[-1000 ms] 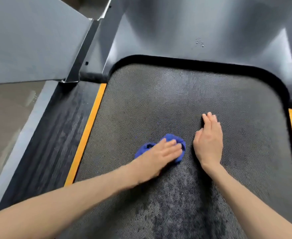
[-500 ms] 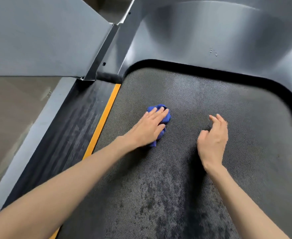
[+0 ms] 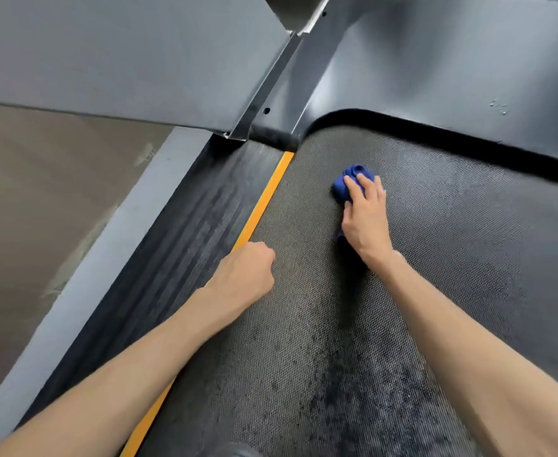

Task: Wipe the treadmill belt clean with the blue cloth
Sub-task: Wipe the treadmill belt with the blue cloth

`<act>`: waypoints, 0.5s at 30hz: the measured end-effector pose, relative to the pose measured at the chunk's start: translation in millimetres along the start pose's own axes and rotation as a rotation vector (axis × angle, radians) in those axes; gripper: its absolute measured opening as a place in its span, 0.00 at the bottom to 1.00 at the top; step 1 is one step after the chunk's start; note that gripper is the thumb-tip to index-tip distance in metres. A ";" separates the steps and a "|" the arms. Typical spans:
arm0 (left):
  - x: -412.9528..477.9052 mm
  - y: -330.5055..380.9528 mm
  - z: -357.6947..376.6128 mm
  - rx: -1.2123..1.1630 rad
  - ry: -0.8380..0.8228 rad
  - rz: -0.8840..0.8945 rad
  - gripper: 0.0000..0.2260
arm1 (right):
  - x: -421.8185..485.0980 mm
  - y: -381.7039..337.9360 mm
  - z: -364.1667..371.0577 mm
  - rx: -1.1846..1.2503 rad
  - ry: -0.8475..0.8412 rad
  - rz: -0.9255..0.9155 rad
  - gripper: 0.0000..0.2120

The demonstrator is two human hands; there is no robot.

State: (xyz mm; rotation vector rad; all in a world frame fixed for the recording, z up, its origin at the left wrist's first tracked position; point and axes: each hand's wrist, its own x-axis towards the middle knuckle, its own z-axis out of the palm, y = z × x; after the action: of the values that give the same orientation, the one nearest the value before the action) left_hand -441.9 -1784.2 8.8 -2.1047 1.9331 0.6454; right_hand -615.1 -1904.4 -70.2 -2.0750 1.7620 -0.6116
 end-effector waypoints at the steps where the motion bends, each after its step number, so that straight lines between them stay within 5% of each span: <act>1: -6.2 -2.3 1.9 0.017 -0.042 0.018 0.14 | 2.1 -1.3 -1.0 0.029 -0.012 -0.002 0.23; 6: -29.9 -7.2 13.2 0.111 -0.126 0.047 0.15 | -93.2 -31.7 13.2 -0.055 -0.297 -0.682 0.31; 11: -43.9 -5.3 10.4 0.153 -0.126 0.021 0.15 | -85.8 -9.7 2.4 -0.134 -0.511 -1.108 0.33; 13: -46.9 -1.7 12.1 0.148 -0.146 0.056 0.15 | -42.8 -2.9 -0.2 -0.189 -0.399 -1.044 0.31; 15: -46.0 -1.3 14.9 0.111 -0.163 0.076 0.14 | -1.4 0.7 -0.6 -0.170 -0.217 -0.675 0.29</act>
State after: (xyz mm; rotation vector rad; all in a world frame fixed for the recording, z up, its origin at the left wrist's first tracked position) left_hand -445.2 -1736.5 16.3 -1.8601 1.9196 0.6849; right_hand -616.2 -1903.2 -70.2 -2.7443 1.0020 -0.3845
